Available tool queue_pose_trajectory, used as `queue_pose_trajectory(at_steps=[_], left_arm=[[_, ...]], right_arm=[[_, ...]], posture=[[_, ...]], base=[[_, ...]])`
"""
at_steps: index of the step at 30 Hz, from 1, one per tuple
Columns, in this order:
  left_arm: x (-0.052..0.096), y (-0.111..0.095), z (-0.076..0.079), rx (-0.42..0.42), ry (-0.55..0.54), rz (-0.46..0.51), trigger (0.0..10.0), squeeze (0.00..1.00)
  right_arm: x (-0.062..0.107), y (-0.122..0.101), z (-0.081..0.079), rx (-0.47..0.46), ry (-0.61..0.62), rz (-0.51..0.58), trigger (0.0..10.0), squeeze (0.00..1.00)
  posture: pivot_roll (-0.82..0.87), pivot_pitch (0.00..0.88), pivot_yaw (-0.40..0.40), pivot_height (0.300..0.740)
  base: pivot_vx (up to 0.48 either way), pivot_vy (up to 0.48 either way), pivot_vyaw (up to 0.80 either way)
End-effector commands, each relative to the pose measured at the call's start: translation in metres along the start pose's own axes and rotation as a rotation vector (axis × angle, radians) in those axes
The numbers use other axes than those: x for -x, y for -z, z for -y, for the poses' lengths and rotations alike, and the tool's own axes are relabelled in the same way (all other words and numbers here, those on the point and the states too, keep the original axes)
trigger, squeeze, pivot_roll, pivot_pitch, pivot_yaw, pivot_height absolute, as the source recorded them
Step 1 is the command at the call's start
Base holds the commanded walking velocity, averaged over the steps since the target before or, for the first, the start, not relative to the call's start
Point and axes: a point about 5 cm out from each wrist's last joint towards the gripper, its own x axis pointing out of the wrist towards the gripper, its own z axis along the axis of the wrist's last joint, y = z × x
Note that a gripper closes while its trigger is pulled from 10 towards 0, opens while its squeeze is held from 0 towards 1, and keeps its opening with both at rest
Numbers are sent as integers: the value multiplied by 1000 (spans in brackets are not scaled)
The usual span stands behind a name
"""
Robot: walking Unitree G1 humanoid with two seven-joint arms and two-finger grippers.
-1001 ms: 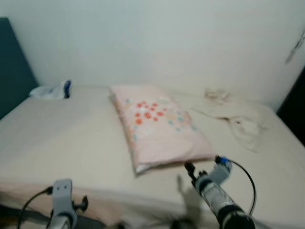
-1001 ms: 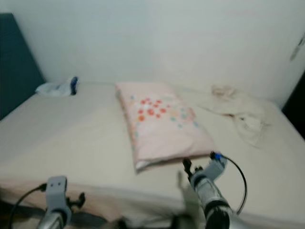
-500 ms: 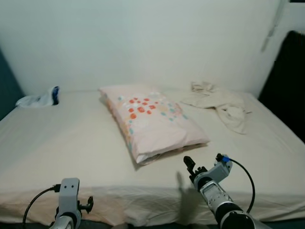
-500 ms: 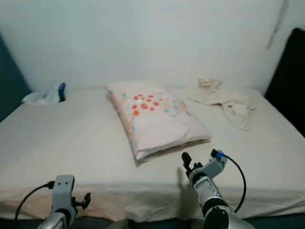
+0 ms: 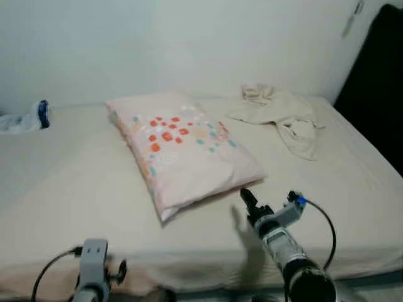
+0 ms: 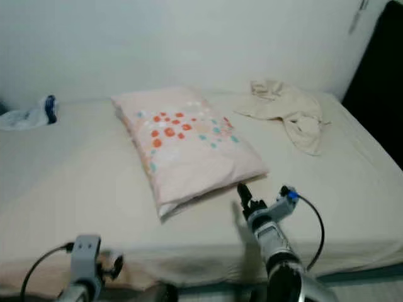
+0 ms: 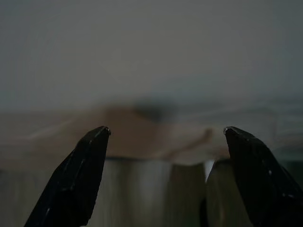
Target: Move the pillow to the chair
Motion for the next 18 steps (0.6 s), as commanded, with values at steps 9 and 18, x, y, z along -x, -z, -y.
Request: queue_pose_trajectory(at_steps=[9, 18], left_arm=[[41, -2, -39, -103, 7, 63, 10000, 0], [57, -29, -31, -150, 73, 117, 10000, 0]], right_arm=[[-11, -19, -19, -113, -92, 123, 10000, 0], [-32, -27, -66, -119, -288, 142, 10000, 1000]], posture=[[357, 274, 171, 606], [371, 346, 204, 606]], base=[[0, 0, 0], [0, 0, 0]])
